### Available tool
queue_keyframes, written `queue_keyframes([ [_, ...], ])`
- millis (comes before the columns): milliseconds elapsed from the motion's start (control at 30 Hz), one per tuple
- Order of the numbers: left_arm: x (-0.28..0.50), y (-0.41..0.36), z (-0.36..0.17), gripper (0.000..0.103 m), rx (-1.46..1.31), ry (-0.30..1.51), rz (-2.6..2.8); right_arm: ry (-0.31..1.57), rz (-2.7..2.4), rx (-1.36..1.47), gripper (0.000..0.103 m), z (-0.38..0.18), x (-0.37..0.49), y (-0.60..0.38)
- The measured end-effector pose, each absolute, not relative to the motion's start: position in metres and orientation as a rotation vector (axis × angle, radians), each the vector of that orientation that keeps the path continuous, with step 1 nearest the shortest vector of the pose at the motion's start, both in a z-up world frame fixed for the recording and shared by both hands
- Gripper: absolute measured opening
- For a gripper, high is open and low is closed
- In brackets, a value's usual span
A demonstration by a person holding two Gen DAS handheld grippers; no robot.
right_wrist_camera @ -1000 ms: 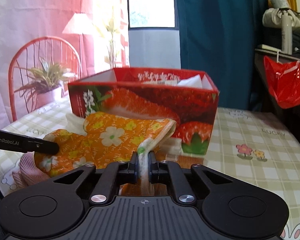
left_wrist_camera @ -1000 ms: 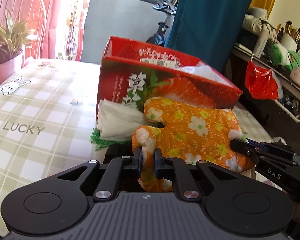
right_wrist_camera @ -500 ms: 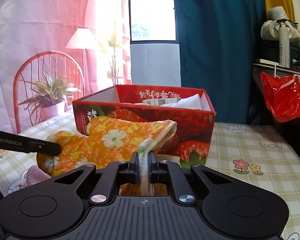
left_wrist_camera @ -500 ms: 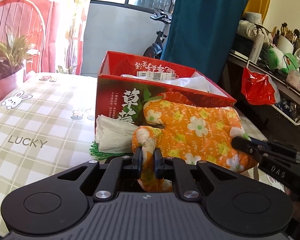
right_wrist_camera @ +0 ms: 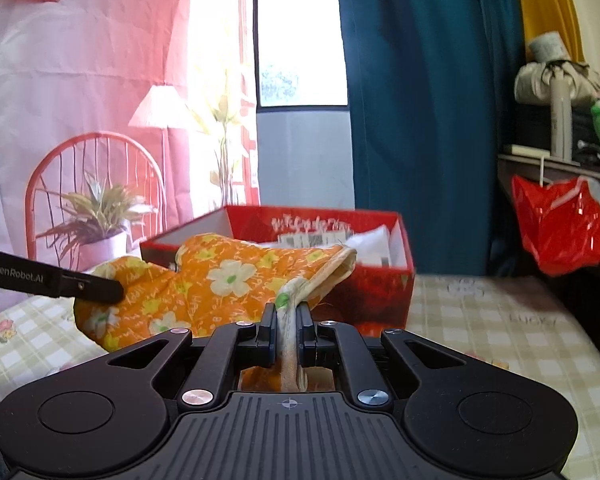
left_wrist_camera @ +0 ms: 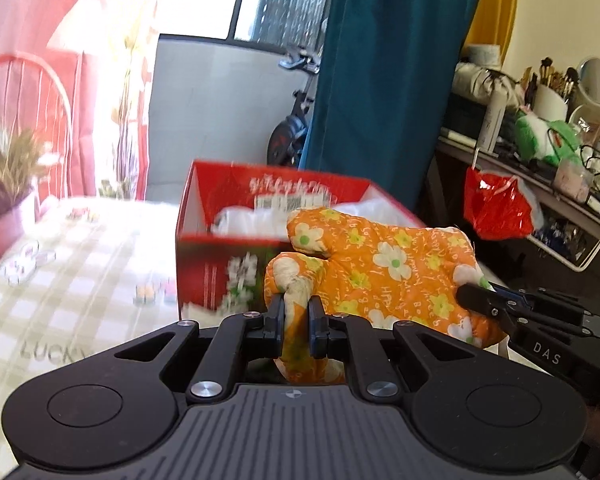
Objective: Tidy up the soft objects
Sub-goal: 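Lift the orange floral cloth with both grippers toward the box, then lower the orange cloth into the red box and open both grippers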
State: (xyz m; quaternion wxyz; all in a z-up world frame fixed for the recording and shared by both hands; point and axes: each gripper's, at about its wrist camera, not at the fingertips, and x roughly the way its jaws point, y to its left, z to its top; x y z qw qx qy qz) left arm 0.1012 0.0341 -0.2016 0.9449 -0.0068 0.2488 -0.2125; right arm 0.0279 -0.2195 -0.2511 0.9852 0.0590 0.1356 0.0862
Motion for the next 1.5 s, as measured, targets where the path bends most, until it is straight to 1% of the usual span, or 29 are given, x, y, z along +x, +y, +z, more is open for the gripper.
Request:
queue_keyframes([
  [133,0.11,0.032,-0.185,0.013,-0.012,0.479,-0.452,0.233,0.181,0.126,0.008,-0.234,0.036,-0.226],
  [367,0.142,0.025,-0.166,0.012,-0.027,0.489,-0.469,0.233,0.197,0.124,0.008,-0.211,0.066,-0.244],
  [567,0.18,0.018,-0.154,0.013,-0.009,0.485,-0.441,0.242,0.218,0.117,0.008,-0.19,0.11,-0.249],
  [767,0.228,0.014,-0.155,0.013,0.002,0.527,-0.399,0.27,0.23,0.094,0.008,-0.179,0.161,-0.242],
  [900,0.259,0.006,-0.163,0.013,0.009,0.601,-0.395,0.329,0.229,0.094,0.008,-0.184,0.193,-0.24],
  [1000,0.274,0.002,-0.171,0.013,0.004,0.662,-0.396,0.411,0.223,0.13,0.008,-0.195,0.216,-0.244],
  [1133,0.279,-0.001,-0.183,0.013,0.016,0.696,-0.408,0.488,0.203,0.163,0.008,-0.213,0.231,-0.249],
  [1333,0.281,-0.002,-0.194,0.014,0.032,0.734,-0.422,0.542,0.198,0.162,0.008,-0.233,0.236,-0.248],
  [1400,0.28,-0.002,-0.197,0.016,0.045,0.743,-0.424,0.548,0.192,0.159,0.008,-0.236,0.235,-0.246],
  [1433,0.279,-0.003,-0.197,0.024,0.05,0.743,-0.42,0.548,0.182,0.153,0.009,-0.237,0.234,-0.245],
  [1467,0.278,-0.003,-0.197,0.037,0.053,0.742,-0.414,0.541,0.169,0.141,0.012,-0.238,0.232,-0.244],
  [1500,0.276,-0.003,-0.197,0.043,0.051,0.738,-0.408,0.532,0.16,0.133,0.016,-0.239,0.231,-0.244],
])
